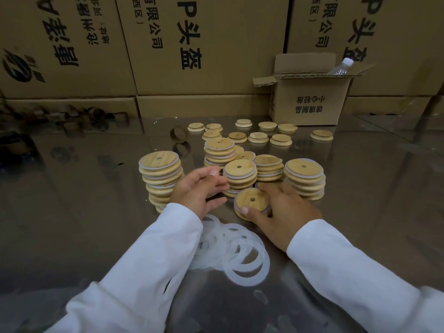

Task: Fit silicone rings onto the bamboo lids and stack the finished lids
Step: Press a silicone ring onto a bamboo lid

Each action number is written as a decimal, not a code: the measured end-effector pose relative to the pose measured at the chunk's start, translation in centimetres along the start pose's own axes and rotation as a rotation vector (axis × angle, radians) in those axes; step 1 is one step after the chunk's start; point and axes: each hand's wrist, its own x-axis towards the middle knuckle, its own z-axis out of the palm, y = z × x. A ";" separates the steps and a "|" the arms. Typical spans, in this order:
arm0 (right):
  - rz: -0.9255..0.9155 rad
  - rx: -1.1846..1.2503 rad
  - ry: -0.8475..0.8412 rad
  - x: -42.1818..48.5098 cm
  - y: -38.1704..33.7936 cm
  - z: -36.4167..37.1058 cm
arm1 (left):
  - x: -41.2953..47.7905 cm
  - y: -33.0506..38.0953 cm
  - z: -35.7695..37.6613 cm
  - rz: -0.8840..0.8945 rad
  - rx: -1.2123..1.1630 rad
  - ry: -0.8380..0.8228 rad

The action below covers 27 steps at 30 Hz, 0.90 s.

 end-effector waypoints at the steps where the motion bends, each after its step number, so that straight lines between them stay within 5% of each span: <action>1: -0.004 -0.031 0.012 0.1 -0.3 0.1 | 0.0 0.0 0.1 0.012 0.011 -0.001; 17: -0.077 -0.266 0.060 3.2 -3.9 -0.2 | 0.0 -0.2 0.3 0.038 0.062 0.022; 23: -0.098 -0.210 0.332 6.0 -3.5 -6.9 | 0.3 -0.3 0.9 0.013 0.081 0.058; 27: -0.037 -0.121 0.354 13.3 -1.1 -10.4 | 0.5 -0.6 1.1 -0.046 0.054 0.061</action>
